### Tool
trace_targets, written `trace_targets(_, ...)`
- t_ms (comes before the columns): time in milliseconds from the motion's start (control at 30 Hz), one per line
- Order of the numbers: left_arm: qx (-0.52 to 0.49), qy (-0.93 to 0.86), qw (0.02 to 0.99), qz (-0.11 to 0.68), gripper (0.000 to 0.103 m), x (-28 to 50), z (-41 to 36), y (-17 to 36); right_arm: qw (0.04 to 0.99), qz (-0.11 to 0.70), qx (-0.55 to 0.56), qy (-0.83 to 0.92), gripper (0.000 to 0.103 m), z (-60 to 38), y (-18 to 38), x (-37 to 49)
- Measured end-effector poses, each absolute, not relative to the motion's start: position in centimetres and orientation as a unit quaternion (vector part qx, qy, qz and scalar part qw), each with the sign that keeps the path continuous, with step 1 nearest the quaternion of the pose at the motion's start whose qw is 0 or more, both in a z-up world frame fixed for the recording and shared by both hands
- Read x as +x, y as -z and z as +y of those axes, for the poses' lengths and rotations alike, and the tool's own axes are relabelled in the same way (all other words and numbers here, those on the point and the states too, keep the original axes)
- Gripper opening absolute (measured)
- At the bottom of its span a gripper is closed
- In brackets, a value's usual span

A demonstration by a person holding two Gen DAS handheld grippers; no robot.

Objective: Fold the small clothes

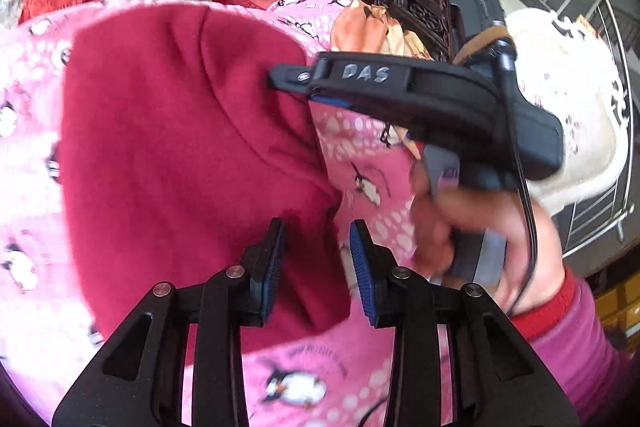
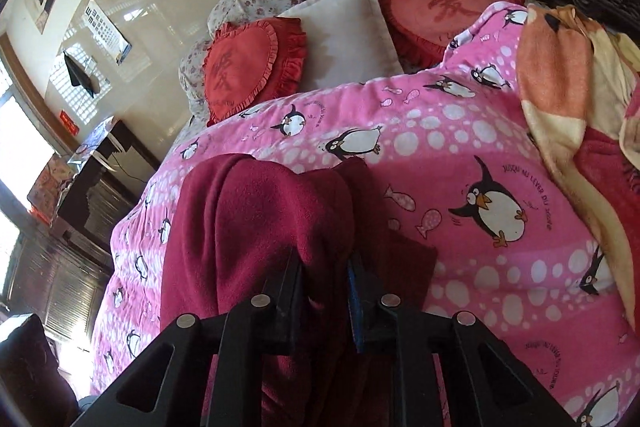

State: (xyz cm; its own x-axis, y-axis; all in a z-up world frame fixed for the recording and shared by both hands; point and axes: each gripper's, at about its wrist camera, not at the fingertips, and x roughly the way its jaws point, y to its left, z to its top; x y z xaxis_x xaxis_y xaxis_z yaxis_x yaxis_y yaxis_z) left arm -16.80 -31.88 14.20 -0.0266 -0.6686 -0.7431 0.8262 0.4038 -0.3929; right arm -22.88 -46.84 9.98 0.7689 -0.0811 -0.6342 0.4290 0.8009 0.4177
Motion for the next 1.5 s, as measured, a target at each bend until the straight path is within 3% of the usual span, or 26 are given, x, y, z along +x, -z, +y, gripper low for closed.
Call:
trace_targets(200, 0.115, 0.512, 0.754, 0.395, 0.056, -16.3, -26.0, -16.7, 0.917, 0.284, 0.261, 0.104, 0.028, -44.0, -13.9, -26.7)
trace_targets(300, 0.120, 0.483, 0.769, 0.401, 0.056, -15.0, -24.6, -15.6, 0.920, 0.301, 0.233, 0.093, 0.051, -40.9, -13.9, -27.1)
trace_targets(400, 0.103, 0.465, 0.771, 0.422, 0.056, -13.7, -24.6, -13.9, 0.917, 0.328, 0.211, 0.080, 0.051, -38.4, -12.3, -26.8)
trace_targets(467, 0.105, 0.455, 0.769, 0.437, 0.055, -13.4, -24.6, -12.4, 0.908, 0.366, 0.168, 0.113, 0.039, -37.4, -10.6, -26.4)
trace_targets(500, 0.107, 0.452, 0.764, 0.447, 0.055, -13.5, -24.7, -11.5, 0.903, 0.381, 0.153, 0.128, 0.027, -37.2, -9.6, -26.5)
trace_targets(533, 0.108, 0.450, 0.760, 0.457, 0.055, -13.6, -25.0, -10.7, 0.900, 0.388, 0.150, 0.133, 0.024, -37.1, -8.7, -26.7)
trace_targets(733, 0.134, 0.447, 0.761, 0.450, 0.056, -14.9, -25.4, -9.1, 0.893, 0.391, 0.174, 0.139, 0.018, -37.8, -6.7, -28.9)
trace_targets(1067, 0.124, 0.420, 0.794, 0.421, 0.056, -13.6, -24.9, -11.5, 0.917, 0.325, 0.172, 0.153, 0.022, -36.9, -11.5, -30.8)
trace_targets(1200, 0.123, 0.408, 0.802, 0.419, 0.056, -12.6, -25.7, -11.8, 0.926, 0.304, 0.179, 0.137, 0.046, -36.5, -12.9, -29.4)
trace_targets(1500, 0.132, 0.392, 0.804, 0.428, 0.057, -10.4, -28.0, -10.7, 0.918, 0.314, 0.180, 0.161, 0.043, -38.9, -10.9, -24.2)
